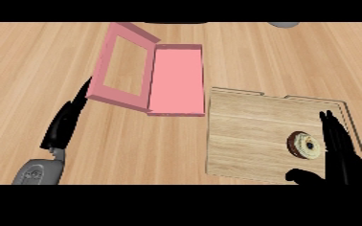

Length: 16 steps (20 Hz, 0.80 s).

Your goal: Pick the cupcake from the tray and place it in the cardboard box

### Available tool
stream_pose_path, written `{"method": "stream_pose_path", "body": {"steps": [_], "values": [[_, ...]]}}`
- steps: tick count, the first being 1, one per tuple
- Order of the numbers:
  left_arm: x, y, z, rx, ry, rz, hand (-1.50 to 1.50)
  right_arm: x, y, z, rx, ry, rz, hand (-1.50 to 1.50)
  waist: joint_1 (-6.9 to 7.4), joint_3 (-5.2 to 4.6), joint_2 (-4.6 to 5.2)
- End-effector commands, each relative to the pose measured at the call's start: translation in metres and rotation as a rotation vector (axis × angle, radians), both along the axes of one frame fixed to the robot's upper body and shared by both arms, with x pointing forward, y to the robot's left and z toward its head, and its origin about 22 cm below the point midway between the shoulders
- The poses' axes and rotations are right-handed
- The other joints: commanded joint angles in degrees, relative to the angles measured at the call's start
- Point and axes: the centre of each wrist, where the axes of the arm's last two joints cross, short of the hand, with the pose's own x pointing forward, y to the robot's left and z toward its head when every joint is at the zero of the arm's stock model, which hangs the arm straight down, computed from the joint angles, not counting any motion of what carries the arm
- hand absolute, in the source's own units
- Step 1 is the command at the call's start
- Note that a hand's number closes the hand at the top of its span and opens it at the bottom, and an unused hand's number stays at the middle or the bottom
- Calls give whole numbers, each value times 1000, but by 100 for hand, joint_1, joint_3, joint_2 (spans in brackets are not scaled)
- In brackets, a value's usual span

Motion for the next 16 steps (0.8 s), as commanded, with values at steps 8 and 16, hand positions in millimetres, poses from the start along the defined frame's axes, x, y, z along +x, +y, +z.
{"method": "stream_pose_path", "body": {"steps": [8,16], "values": [[5,0,-1,-3,-3,-6,0,19,7,-21,-127,-8,-13,150,34,82,46],[7,-1,-5,0,-17,6,0,23,0,-23,-223,-185,-42,150,6,83,46]]}}
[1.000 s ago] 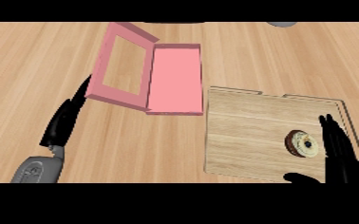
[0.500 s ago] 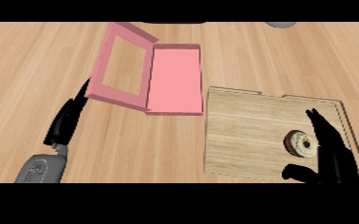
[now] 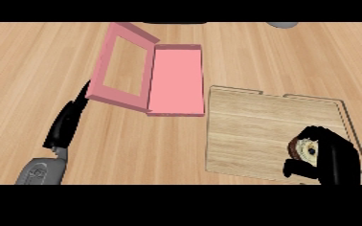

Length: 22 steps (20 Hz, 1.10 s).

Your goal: Pick the cupcake from the tray and place it in the cardboard box

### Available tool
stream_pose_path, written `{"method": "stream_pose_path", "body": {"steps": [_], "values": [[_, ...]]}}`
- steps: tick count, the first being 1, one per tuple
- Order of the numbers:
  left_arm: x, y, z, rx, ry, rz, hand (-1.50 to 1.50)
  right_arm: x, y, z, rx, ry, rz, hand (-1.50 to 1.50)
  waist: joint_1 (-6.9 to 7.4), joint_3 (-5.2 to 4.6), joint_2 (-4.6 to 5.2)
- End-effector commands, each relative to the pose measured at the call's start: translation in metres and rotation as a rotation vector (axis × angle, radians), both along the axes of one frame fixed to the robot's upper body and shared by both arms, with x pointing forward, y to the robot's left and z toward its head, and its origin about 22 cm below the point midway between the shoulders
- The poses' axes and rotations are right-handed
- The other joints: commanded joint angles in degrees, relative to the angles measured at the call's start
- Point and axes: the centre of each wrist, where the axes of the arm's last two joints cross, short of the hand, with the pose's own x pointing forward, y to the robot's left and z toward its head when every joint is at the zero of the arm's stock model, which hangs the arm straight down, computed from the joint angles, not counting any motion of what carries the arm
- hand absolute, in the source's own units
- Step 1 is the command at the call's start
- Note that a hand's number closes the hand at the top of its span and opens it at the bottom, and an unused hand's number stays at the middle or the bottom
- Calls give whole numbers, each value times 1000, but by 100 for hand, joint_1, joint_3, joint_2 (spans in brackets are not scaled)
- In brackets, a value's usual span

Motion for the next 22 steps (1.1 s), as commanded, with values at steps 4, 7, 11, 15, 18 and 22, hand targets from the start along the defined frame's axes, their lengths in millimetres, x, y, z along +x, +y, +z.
{"method": "stream_pose_path", "body": {"steps": [4,7,11,15,18,22], "values": [[-7,11,13,9,-9,-2,0,-12,-14,-1,-61,-123,-64,150,33,104,45],[-11,3,3,18,8,-2,0,-32,-5,7,-76,-188,-123,150,4,102,40],[-1,0,2,9,0,-27,0,9,73,8,-125,-92,98,150,211,78,94],[11,-26,13,-6,-37,-113,0,15,115,-1,-178,95,388,150,946,30,322],[13,-32,12,-3,-32,-141,0,25,136,16,-242,128,422,150,998,40,271],[17,-38,15,7,-27,-157,0,33,166,48,-283,109,424,150,926,62,157]]}}
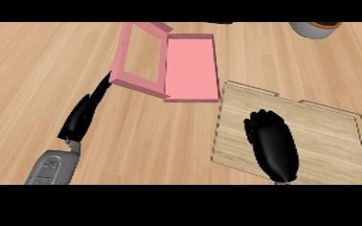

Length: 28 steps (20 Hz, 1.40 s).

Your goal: Pick the cupcake from the tray and place it in the cardboard box

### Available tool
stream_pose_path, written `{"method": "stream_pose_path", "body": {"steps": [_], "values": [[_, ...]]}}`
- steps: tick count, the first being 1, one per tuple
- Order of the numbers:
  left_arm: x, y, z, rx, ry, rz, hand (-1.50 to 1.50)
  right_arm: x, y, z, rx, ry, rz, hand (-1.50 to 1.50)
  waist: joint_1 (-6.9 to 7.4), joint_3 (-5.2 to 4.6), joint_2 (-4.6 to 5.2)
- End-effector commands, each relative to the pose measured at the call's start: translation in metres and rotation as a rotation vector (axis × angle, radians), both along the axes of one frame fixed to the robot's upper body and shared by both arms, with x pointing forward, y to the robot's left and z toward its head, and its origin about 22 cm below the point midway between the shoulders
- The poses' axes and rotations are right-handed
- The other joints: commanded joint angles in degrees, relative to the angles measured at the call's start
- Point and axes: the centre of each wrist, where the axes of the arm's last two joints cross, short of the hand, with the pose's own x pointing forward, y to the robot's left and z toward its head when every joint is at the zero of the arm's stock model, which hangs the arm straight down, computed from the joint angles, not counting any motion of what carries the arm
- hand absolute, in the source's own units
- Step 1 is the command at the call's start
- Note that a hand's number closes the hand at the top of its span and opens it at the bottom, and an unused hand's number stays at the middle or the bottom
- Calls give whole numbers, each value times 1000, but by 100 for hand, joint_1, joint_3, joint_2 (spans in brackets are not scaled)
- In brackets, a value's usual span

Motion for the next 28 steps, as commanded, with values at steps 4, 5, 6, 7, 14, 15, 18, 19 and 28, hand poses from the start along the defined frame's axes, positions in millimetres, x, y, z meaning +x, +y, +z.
{"method": "stream_pose_path", "body": {"steps": [4,5,6,7,14,15,18,19,28], "values": [[5,-10,0,4,12,-9,0,15,88,50,61,-28,-36,150,-9,178,-49],[4,-8,-2,14,23,2,0,18,93,64,81,-49,-54,150,8,175,-57],[7,-1,0,10,25,7,0,15,101,69,83,-49,-77,150,-46,174,-67],[5,-11,-3,1,23,3,0,19,107,79,83,-53,-108,150,-46,176,-78],[11,0,-3,3,35,34,0,23,148,140,156,-104,-298,150,-165,184,-61],[11,-2,1,8,28,12,0,31,155,145,169,-133,-332,150,-85,191,-51],[8,4,-3,5,28,34,0,43,170,169,177,-104,-399,150,-150,194,-51],[10,-4,-3,15,21,32,0,45,175,176,193,-119,-412,150,-178,196,-55],[10,16,-15,17,12,91,0,105,188,191,152,38,-484,150,-485,201,-28]]}}
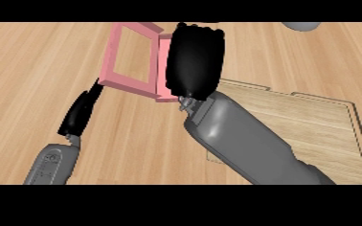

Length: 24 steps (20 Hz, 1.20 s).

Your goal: Pick the cupcake from the tray and place it in the cardboard box

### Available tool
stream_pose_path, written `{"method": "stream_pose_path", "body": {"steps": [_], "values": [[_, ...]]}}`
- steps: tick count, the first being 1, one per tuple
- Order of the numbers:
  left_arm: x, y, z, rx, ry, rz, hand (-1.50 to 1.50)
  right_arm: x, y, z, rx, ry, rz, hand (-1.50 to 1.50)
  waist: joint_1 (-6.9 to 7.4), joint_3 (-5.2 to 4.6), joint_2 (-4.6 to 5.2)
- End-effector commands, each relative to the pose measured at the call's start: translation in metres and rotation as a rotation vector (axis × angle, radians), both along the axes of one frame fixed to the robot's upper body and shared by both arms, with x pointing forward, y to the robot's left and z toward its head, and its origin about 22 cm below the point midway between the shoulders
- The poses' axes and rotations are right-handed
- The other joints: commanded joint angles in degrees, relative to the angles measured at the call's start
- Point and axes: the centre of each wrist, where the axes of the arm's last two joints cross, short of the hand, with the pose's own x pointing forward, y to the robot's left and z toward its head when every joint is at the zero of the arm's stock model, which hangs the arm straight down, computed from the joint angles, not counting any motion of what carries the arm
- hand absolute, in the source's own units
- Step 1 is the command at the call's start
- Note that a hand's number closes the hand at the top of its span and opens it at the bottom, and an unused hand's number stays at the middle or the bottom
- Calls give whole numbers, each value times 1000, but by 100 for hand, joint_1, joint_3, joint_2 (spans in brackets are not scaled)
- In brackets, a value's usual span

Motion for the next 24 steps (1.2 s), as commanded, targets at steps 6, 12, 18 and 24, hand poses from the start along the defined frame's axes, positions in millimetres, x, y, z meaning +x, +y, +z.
{"method": "stream_pose_path", "body": {"steps": [6,12,18,24], "values": [[-4,12,-6,-4,-2,0,0,50,-23,-38,217,385,-195,-150,-51,12,52],[-11,5,-11,1,-6,23,0,64,-13,-55,325,312,0,-150,-114,16,22],[-13,12,-9,-10,-13,22,0,65,-28,-42,635,-17,130,-150,-108,25,48],[-10,15,-5,-5,-6,20,0,71,-40,-69,874,-95,72,-150,-119,21,55]]}}
